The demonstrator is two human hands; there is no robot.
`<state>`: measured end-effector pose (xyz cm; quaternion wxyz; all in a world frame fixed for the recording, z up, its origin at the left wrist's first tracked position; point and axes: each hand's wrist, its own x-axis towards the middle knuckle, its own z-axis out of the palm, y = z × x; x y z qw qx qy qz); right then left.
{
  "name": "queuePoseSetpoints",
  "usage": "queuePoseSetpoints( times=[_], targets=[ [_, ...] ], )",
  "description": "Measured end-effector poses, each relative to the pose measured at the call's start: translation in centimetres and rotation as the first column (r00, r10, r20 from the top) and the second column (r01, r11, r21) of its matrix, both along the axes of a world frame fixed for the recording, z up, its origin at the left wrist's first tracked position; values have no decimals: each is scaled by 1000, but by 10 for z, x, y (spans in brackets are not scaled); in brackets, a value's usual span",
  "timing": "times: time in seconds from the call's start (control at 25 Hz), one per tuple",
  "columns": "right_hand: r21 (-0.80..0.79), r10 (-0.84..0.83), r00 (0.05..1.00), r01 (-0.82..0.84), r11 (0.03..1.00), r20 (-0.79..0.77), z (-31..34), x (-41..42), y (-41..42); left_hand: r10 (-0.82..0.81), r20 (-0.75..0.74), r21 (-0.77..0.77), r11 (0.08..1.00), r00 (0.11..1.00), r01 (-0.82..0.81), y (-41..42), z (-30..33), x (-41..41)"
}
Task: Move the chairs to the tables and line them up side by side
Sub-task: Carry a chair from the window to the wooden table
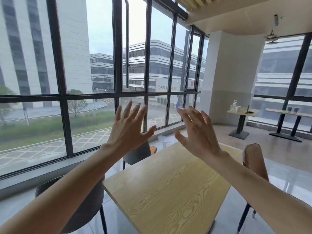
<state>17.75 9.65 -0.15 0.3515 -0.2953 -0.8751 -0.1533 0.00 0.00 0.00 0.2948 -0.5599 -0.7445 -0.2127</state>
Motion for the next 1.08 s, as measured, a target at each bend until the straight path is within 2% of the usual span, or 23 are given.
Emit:
queuePoseSetpoints(
  times=[0.12, 0.2, 0.44, 0.64, 0.84, 1.08],
  targets=[
    [-12, 96, 995, -96, 995, 0, -14, -19, 17, 8, 19, -2, 1000, 1000, -8, 7, -9, -12],
    [-78, 160, 987, -158, 984, 10, -28, -35, 27, 22, 65, -25, 999, 998, -21, 8, -18, -20],
    [-199, 338, 940, -324, 925, 42, -63, -80, 48, 146, 157, -79, 988, 977, -135, 4, -49, -43],
    [-244, 461, 884, -431, 869, 83, -87, -126, 46, 263, 186, -219, 950, 947, -221, -11, -76, -77],
    [-270, 526, 837, -477, 836, 149, -111, -186, 41, 384, 185, -358, 884, 905, -301, -25, -102, -132],
    [-350, 552, 808, -466, 813, 207, -142, -279, 35, 430, 228, -426, 851, 873, -308, -38, -130, -216]
  ],
)
